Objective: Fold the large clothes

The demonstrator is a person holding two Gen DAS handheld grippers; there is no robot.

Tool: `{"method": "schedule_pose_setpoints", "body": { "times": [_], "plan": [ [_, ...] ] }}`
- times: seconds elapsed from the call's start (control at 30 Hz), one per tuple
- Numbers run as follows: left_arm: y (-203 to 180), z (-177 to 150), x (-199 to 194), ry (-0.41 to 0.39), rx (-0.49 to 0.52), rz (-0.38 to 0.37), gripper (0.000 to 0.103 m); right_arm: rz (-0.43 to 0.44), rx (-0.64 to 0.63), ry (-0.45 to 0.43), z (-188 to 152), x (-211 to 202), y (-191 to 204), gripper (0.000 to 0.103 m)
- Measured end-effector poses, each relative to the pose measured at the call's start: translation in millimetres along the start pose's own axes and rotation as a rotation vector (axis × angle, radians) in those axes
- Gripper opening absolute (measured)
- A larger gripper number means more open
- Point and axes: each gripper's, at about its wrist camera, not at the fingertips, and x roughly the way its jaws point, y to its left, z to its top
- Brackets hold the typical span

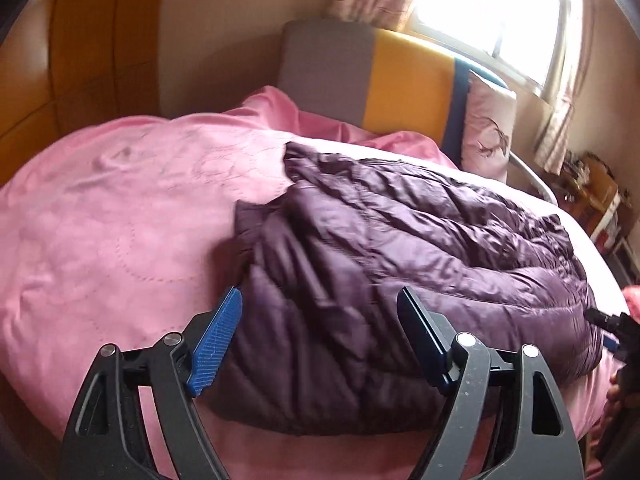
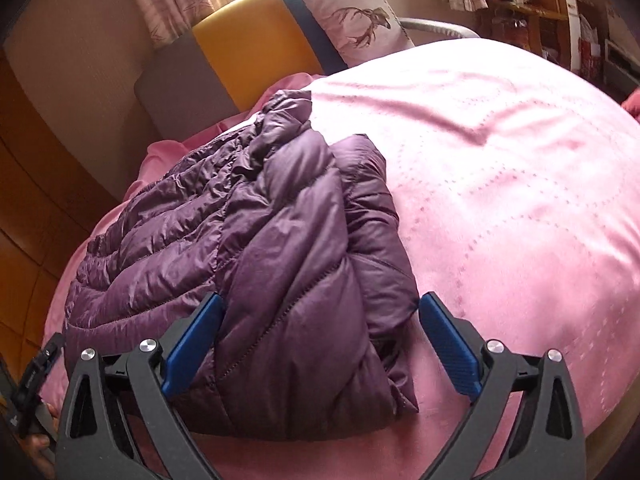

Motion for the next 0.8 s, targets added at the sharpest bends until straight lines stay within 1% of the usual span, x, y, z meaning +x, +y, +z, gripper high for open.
{"method": "schedule_pose_setpoints", "body": {
  "times": [0.1, 0.2, 0.3, 0.37, 0.43, 0.5, 0.57, 0.67, 0.7, 0.73, 0.77, 0.8],
  "plan": [
    [12, 1, -2, 0.001, -0.035, 0.000, 0.078, 0.059, 0.073, 0.026, -1, 3, -17, 0.101],
    [7, 5, -5, -0.009, -0.035, -0.043, 0.073, 0.095, 0.088, 0.032, 0, 1, -23, 0.101],
    [-16, 7, -11, -0.037, 0.023, -0.108, 0.072, 0.125, 0.096, 0.040, 0, 1, -25, 0.101],
    [-36, 10, -9, -0.033, 0.074, -0.154, 0.069, 0.175, 0.101, 0.057, 0, 2, -25, 0.101],
    [-56, 12, 0, -0.002, 0.118, -0.194, 0.063, 0.203, 0.098, 0.074, 1, 5, -24, 0.101],
    [-70, 12, 13, 0.038, 0.142, -0.213, 0.053, 0.223, 0.088, 0.085, 0, 6, -21, 0.101],
    [-83, 12, 25, 0.079, 0.149, -0.237, 0.052, 0.244, 0.095, 0.093, -1, 6, -21, 0.101],
    [-97, 12, 42, 0.115, 0.168, -0.233, 0.052, 0.261, 0.108, 0.098, 0, 9, -20, 0.101],
    [-99, 11, 46, 0.125, 0.171, -0.237, 0.052, 0.267, 0.109, 0.100, 0, 9, -20, 0.099],
    [-102, 10, 51, 0.136, 0.175, -0.237, 0.052, 0.272, 0.112, 0.105, 0, 10, -18, 0.092],
    [-103, 9, 54, 0.143, 0.176, -0.236, 0.052, 0.281, 0.116, 0.113, 1, 13, -15, 0.088],
    [-103, 9, 56, 0.149, 0.176, -0.238, 0.052, 0.293, 0.120, 0.120, 0, 15, -13, 0.080]
  ]
}}
